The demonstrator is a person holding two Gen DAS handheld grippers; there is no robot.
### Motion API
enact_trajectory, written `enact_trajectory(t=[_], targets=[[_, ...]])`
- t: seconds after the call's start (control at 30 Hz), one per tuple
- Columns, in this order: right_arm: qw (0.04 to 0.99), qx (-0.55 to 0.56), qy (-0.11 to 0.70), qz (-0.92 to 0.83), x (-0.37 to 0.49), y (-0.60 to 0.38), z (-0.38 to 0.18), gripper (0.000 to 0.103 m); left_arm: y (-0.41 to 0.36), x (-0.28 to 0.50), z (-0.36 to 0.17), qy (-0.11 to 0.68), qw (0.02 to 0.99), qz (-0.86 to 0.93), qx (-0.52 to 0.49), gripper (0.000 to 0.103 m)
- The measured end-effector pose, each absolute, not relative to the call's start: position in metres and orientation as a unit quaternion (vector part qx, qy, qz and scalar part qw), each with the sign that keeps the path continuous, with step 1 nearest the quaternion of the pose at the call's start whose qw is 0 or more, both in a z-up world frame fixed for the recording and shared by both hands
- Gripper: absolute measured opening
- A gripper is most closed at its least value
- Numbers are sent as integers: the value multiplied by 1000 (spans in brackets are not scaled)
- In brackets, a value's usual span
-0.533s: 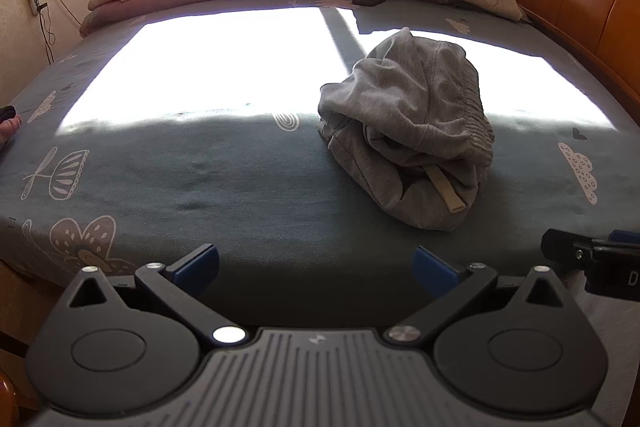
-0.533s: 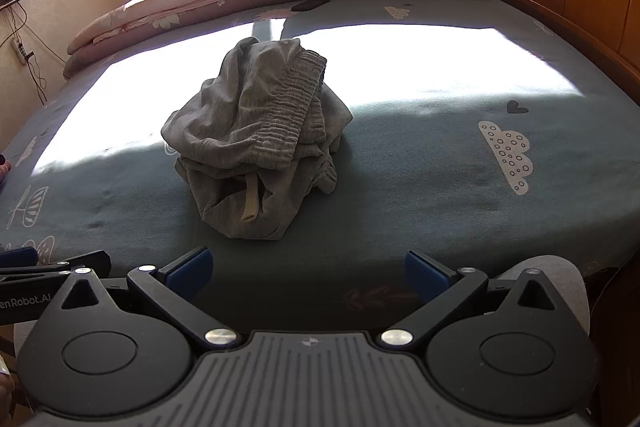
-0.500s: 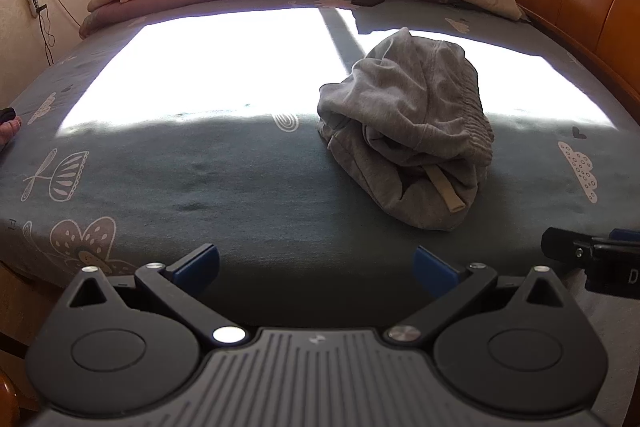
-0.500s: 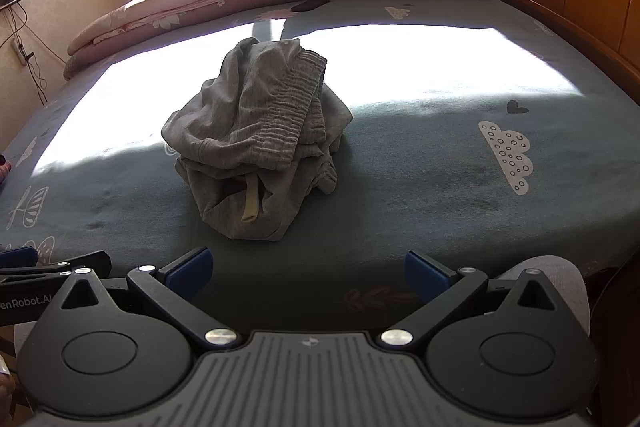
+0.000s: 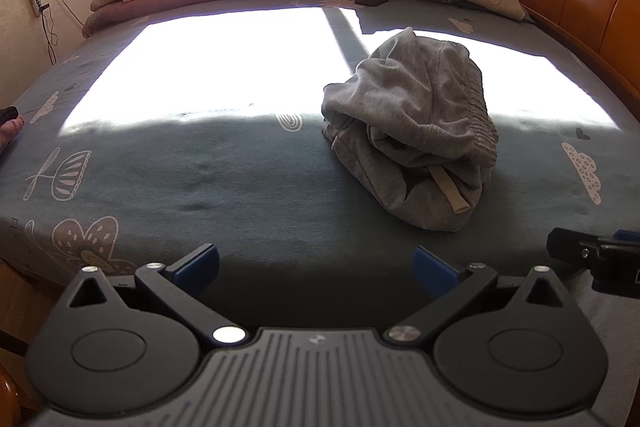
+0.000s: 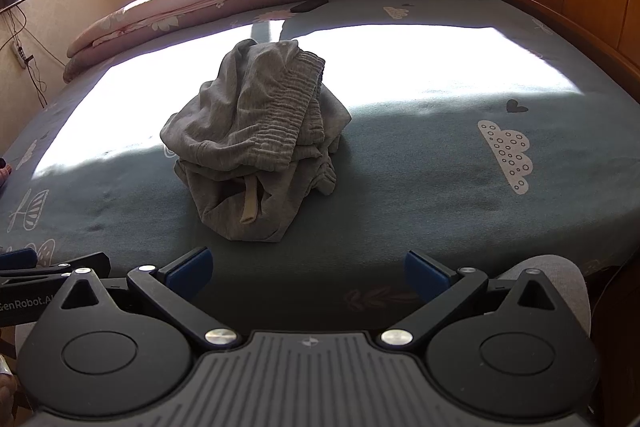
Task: Fold clothes
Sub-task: 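Move both grippers toward the crumpled grey sweatpants on the bed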
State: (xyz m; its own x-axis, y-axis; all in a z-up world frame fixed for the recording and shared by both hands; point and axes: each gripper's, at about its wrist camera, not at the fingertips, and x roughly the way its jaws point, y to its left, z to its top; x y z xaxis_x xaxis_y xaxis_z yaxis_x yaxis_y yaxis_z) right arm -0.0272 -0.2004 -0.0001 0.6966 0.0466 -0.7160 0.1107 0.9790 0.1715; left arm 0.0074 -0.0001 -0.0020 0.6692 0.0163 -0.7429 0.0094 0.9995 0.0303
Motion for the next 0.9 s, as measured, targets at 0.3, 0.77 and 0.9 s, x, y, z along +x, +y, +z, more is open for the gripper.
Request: enact_trajectory(t=[0.3, 0.77, 0.9], targets=[[915, 102, 390, -18, -27, -201, -1, 103, -1, 9, 0, 406, 914, 1, 16, 103], [914, 100, 394, -14, -24, -199, -1, 103, -1, 10, 0, 407, 913, 1, 16, 103], [914, 98, 394, -15, -23, -198, -1, 103, 0, 10, 0, 407, 913, 0, 15, 103]])
